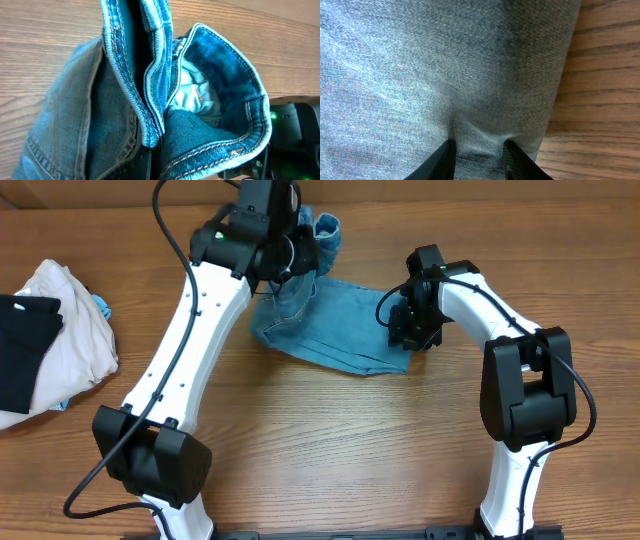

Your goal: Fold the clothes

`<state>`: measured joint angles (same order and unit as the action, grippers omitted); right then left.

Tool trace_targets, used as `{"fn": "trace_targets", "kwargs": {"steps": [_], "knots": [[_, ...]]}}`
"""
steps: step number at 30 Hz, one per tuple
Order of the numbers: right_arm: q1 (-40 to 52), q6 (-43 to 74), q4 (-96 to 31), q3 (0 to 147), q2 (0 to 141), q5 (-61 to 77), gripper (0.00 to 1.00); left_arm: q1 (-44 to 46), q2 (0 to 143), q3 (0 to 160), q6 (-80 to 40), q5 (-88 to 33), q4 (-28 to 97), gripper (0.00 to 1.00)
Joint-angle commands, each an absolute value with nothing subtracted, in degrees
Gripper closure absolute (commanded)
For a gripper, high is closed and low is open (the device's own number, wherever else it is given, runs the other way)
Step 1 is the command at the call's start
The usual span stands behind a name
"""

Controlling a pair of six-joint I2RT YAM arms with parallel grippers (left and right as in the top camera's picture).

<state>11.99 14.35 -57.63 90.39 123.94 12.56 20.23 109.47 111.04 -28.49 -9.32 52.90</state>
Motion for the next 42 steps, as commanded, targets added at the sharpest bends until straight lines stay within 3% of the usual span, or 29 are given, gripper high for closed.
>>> {"fn": "trace_targets", "kwargs": {"steps": [1, 14, 15, 17, 22, 25, 30, 35, 42], "knots": [[13.5, 14.6, -57.3, 89.2, 128.0, 15.3, 0.66, 22.5, 109.4, 112.6, -32.4, -10.5, 52.3, 0.96], [13.5, 14.6, -57.5, 89.2, 128.0, 15.3, 0.66, 26.7, 113.9, 112.6, -37.9, -11.3, 51.5, 0.95], [13.5, 14.6, -57.6, 89.2, 128.0, 15.3, 0.66, 26.7, 114.3, 112.6, -38.2, -12.5, 50.8, 0.89], [13.5, 14.6, -57.7, 89.2, 128.0, 15.3, 0.66, 27.1, 115.6, 112.6, -38.3, -16.3, 48.4, 0.61], [13.5, 14.6, -57.8, 89.2, 128.0, 15.3, 0.66, 27.8, 116.6, 112.6, -37.8, -23.9, 42.7, 0.51], [13.5, 14.6, -57.9, 89.2, 128.0, 15.3, 0.66, 27.3, 115.5, 112.7, -36.2, -26.9, 41.3, 0.58], [13.5, 14.6, -58.6, 89.3, 128.0, 15.6, 0.66, 24.3, 112.0, 112.7, -32.4, -26.8, 42.0, 0.58], [13.5, 9.4, -63.0, 91.8, 127.9, 25.1, 0.62, 19.6, 109.8, 112.7, -28.1, -14.8, 51.9, 0.6], [11.6, 9.0, -67.0, 95.8, 127.5, 33.9, 0.57, 16.0, 110.6, 112.7, -20.9, -13.5, 60.0, 0.62]]}}
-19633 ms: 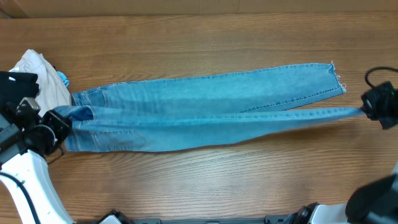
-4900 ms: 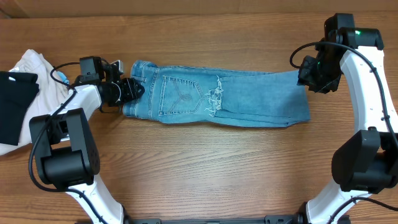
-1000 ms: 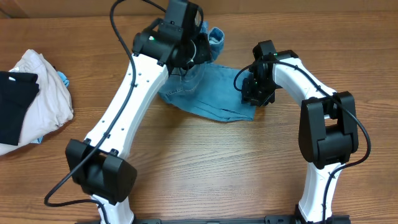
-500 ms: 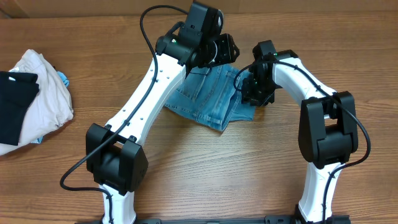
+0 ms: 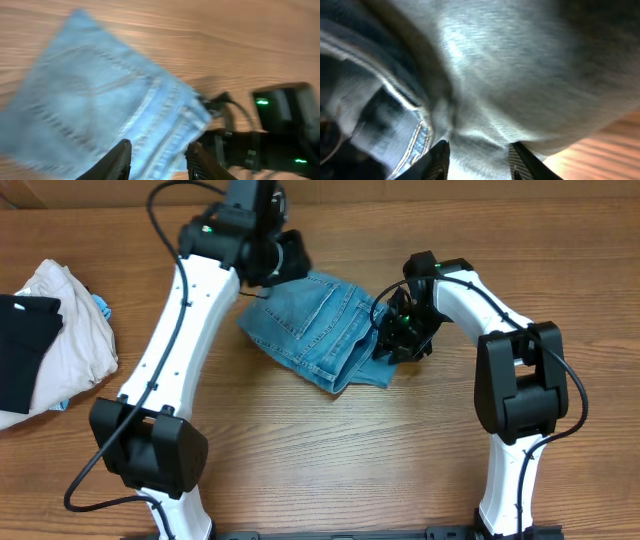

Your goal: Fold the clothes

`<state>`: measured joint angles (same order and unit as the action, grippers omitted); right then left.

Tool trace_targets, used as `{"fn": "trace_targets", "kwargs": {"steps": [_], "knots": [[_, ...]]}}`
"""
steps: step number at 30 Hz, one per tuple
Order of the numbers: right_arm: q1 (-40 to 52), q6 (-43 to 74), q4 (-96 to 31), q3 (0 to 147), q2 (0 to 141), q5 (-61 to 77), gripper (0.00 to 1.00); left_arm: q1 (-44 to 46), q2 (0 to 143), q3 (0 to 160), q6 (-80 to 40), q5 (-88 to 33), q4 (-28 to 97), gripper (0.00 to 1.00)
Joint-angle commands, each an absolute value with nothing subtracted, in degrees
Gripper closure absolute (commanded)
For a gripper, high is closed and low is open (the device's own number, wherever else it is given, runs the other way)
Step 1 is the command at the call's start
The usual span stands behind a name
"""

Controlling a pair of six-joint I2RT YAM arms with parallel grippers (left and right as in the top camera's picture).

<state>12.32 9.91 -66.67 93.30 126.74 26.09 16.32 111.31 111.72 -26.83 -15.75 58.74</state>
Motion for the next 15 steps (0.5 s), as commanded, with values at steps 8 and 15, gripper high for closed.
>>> {"fn": "trace_targets", "kwargs": {"steps": [8, 15], "knots": [[6.0, 8.0, -69.4, 98.2, 120.6, 39.4, 0.48, 15.8, 110.6, 112.7, -15.6, -12.9, 61.1, 0.6], [6.3, 7.2, -67.7, 98.0, 118.1, 39.6, 0.2, 15.8, 110.6, 112.6, -13.3, -6.7, 63.3, 0.57]]}}
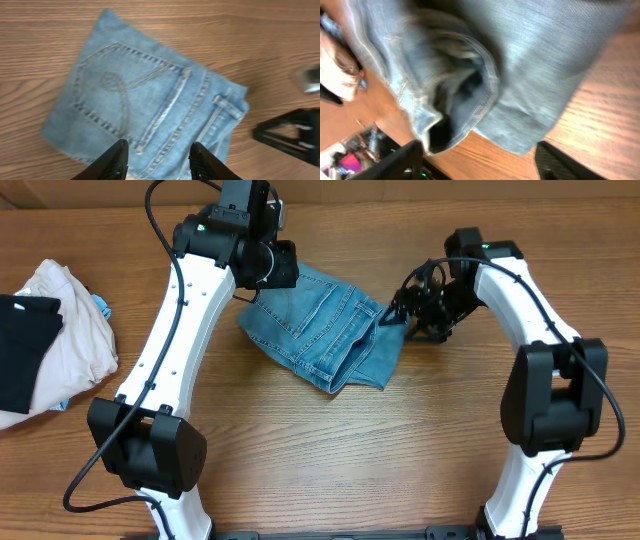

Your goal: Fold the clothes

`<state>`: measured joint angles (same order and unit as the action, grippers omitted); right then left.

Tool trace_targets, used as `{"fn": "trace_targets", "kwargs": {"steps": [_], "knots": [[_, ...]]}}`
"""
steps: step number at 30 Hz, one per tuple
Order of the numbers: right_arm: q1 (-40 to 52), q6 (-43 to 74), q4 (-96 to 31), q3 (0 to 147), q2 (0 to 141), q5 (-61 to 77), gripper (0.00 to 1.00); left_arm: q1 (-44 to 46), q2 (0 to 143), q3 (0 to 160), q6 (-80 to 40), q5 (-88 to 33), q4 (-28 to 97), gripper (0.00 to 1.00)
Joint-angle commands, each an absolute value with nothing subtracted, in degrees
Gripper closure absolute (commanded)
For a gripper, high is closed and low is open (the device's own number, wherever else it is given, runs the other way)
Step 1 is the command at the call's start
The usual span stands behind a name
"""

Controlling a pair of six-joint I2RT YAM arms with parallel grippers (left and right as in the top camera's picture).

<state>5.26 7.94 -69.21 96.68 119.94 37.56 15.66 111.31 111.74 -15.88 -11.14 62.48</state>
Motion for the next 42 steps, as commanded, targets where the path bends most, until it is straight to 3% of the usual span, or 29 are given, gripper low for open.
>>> {"fn": "trace_targets", "kwargs": {"steps": [1, 6, 21, 23, 25, 26, 27, 29, 36, 42], "knots": [[6.5, 7.0, -66.5, 97.7, 118.2, 40.6, 0.18, 15.8, 110.6, 112.6, -13.3, -6.5, 63.5, 0.57], [8.0, 6.2, -58.0, 95.8, 119.1, 44.4, 0.1, 15.8, 110.6, 112.6, -13.3, -6.6, 64.3, 0.57], [13.9, 9.2, -42.8, 86.3, 124.9, 34.7, 0.07, 15.8, 110.6, 112.6, -13.3, -6.7, 65.7, 0.56], [14.9, 9.2, -41.7, 86.2, 125.4, 35.8, 0.14, 15.8, 110.6, 112.6, -13.3, -6.6, 66.0, 0.56], [15.3, 9.1, -41.4, 86.6, 125.1, 37.5, 0.4, 15.8, 110.6, 112.6, -13.3, -6.6, 66.2, 0.56], [15.3, 9.1, -41.7, 87.1, 124.9, 38.5, 0.57, 15.8, 110.6, 112.6, -13.3, -6.6, 66.2, 0.56], [15.3, 9.1, -42.1, 87.6, 124.5, 39.3, 0.67, 15.8, 110.6, 112.6, -13.3, -6.6, 66.2, 0.56], [15.0, 9.1, -44.1, 89.2, 123.1, 39.3, 0.78, 15.8, 110.6, 112.6, -13.3, -6.6, 66.2, 0.56], [15.0, 8.9, -55.6, 98.8, 116.5, 38.2, 0.85, 15.8, 110.6, 112.6, -13.3, -6.5, 66.1, 0.56], [15.6, 7.0, -70.1, 117.0, 114.8, 43.6, 0.85, 15.8, 110.6, 112.6, -13.3, -5.5, 66.1, 0.55]]}}
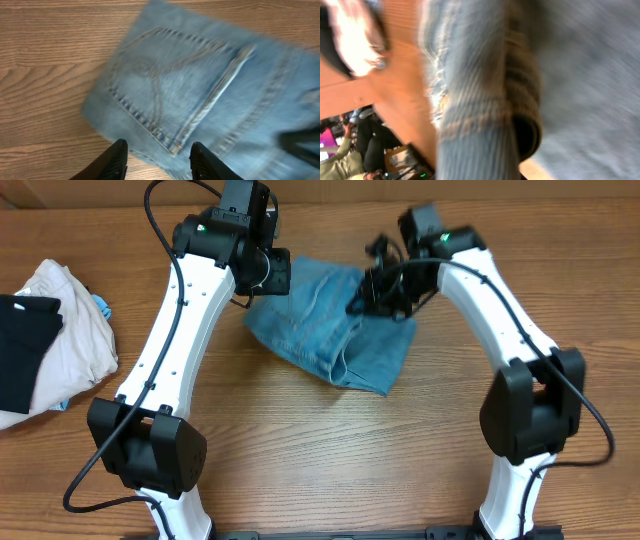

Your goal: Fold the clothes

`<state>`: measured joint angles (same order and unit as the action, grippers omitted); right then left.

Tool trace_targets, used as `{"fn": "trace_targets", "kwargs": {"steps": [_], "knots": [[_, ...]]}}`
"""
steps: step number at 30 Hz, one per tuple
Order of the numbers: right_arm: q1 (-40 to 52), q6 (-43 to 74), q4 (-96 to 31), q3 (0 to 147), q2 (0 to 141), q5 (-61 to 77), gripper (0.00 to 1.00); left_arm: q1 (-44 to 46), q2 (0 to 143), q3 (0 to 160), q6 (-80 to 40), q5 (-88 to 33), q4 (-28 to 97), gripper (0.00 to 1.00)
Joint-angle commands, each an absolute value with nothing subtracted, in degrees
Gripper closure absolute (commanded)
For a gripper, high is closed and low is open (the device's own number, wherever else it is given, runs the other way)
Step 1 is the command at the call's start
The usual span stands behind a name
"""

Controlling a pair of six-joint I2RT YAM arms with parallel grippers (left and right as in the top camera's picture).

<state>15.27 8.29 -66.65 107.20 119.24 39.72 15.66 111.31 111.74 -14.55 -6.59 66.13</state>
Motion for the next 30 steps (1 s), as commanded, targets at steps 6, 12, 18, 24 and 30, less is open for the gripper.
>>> {"fn": "trace_targets", "kwargs": {"steps": [6, 12, 18, 24, 30], "knots": [[15.6, 7.3, -78.2, 126.2, 114.8, 38.9, 0.85, 15.8, 110.6, 112.6, -13.3, -4.4, 66.0, 0.55], [15.6, 7.9, -81.4, 127.1, 114.8, 28.5, 0.85, 15.8, 111.4, 112.6, -13.3, -3.8, 65.6, 0.58], [13.6, 12.2, -77.5, 127.2, 114.8, 27.8, 0.85, 16.2, 113.2, 112.6, -13.5, -6.7, 69.3, 0.73], [10.7, 18.7, -71.8, 127.2, 114.8, 28.6, 0.85, 19.1, 114.0, 111.2, -12.0, -6.6, 69.3, 0.77], [10.4, 19.6, -70.8, 127.2, 114.8, 31.8, 0.85, 22.6, 114.0, 103.7, -11.6, -6.7, 61.5, 0.8]]}}
